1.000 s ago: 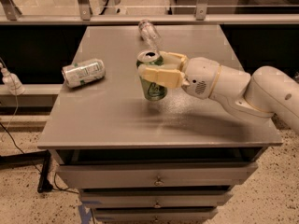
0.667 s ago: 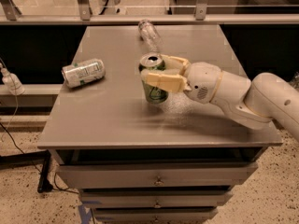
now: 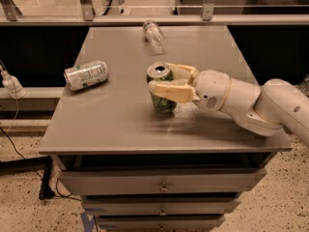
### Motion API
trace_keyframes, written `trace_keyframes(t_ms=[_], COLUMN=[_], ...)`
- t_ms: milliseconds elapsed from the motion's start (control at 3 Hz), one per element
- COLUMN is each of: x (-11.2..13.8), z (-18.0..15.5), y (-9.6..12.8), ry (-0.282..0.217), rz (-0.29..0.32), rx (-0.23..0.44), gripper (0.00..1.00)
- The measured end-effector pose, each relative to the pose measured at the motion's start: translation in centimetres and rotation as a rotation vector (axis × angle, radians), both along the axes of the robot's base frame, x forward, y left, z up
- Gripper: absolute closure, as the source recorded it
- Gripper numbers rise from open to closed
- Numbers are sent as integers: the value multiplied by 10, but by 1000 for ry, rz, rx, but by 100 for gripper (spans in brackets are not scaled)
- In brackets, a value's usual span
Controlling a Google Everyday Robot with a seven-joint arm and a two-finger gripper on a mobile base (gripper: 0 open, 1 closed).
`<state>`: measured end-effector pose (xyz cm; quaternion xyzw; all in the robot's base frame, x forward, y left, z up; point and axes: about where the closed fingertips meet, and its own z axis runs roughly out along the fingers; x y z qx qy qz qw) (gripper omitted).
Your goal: Place green can upright
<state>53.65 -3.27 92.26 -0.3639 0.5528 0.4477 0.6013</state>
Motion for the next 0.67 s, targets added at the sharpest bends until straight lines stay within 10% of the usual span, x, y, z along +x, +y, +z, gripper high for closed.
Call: trace_keyframes(t_ms=[667], x=[-1], z=[-13], y=[-4], ry=[11], rz=[13], rx=[-47], gripper=[36])
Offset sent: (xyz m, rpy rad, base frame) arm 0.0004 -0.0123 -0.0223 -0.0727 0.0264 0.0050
